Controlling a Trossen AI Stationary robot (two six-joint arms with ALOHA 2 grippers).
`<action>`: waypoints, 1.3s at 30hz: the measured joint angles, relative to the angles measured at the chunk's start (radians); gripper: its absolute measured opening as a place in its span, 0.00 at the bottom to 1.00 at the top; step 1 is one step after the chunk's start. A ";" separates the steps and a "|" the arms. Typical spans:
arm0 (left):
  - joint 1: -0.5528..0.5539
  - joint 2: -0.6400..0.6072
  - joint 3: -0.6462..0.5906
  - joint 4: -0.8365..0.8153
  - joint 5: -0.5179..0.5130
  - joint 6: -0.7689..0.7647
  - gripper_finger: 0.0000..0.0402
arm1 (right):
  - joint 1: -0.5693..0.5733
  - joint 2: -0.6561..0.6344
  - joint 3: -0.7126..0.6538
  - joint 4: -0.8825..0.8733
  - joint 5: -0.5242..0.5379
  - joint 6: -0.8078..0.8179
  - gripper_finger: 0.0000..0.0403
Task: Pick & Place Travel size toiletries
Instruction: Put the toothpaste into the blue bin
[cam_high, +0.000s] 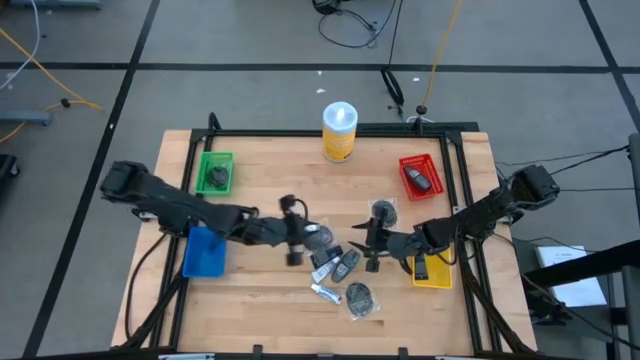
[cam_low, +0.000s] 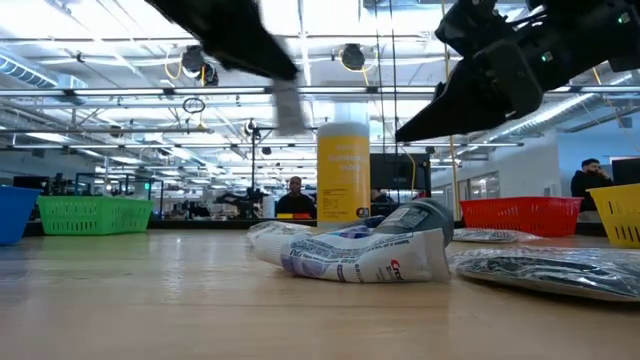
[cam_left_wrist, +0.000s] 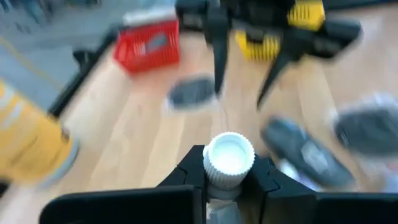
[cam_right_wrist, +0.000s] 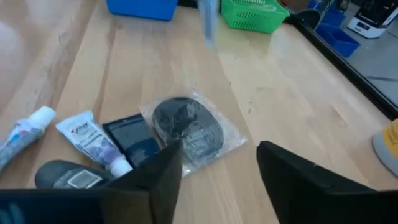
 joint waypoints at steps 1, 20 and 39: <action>-0.008 -0.029 0.024 -0.110 0.002 -0.044 0.09 | 0.000 -0.001 0.000 0.002 0.000 0.000 0.52; -0.125 -0.118 0.162 -1.167 0.416 -0.718 0.13 | 0.006 0.000 -0.001 -0.007 -0.003 -0.007 0.52; -0.126 -0.140 0.019 -1.174 0.570 -0.802 0.15 | 0.006 0.000 -0.097 0.212 -0.003 -0.018 0.51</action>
